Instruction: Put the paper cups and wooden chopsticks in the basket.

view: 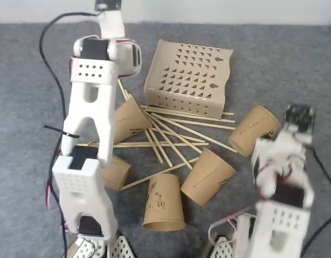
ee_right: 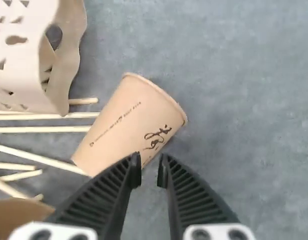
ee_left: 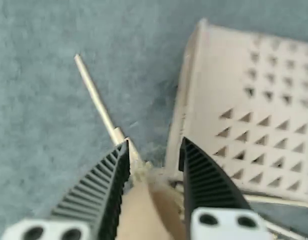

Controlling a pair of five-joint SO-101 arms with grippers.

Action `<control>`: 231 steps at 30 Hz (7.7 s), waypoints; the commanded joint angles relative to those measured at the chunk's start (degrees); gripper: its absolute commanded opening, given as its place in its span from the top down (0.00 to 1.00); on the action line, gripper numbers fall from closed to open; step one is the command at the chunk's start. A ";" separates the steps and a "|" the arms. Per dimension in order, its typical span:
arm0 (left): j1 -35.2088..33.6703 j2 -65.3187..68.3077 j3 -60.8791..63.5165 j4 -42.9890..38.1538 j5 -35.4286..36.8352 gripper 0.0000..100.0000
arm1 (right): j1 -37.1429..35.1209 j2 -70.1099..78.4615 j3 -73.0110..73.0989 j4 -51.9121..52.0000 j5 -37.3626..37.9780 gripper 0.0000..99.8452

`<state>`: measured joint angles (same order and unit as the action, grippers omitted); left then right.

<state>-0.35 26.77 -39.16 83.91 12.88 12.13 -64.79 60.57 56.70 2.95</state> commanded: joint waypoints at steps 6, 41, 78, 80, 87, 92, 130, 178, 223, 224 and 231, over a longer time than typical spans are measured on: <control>-4.40 -1.41 3.91 1.05 -4.84 0.85 | -5.85 33.36 -28.40 3.56 -8.00 0.84; 1.32 -12.40 28.00 -22.42 -4.40 0.85 | -21.67 68.70 -50.64 -15.43 -23.03 0.84; -9.23 -3.96 28.00 -35.43 8.18 0.85 | -31.25 69.14 -84.40 -9.27 -1.67 0.99; -9.05 -3.87 28.00 -35.25 8.18 0.85 | -33.27 73.36 -88.70 -9.27 -0.26 0.99; -9.41 -3.87 28.09 -35.25 8.09 0.85 | -36.26 86.73 -103.56 -0.92 0.44 0.99; -9.32 -3.87 28.09 -35.43 8.09 0.85 | -34.33 90.24 -111.65 4.44 0.79 0.99; 13.71 12.92 -40.13 -2.46 -9.05 0.79 | -5.85 52.09 -81.14 41.98 -29.19 0.83; 15.38 36.22 -40.57 -20.22 -15.56 0.99 | -9.36 53.32 -72.26 29.32 -32.97 0.84; 5.98 24.53 -51.12 3.52 -2.73 0.99 | -8.84 53.93 -72.00 28.44 -32.53 0.84; 5.98 24.44 -51.12 3.60 -2.20 0.99 | -8.84 53.93 -71.91 28.53 -32.53 0.84; 5.98 24.44 -51.12 2.90 0.00 0.99 | -9.01 53.93 -71.91 28.62 -32.53 0.84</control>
<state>6.33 55.87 -88.22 87.08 11.91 3.43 -10.20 -11.16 86.07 -29.14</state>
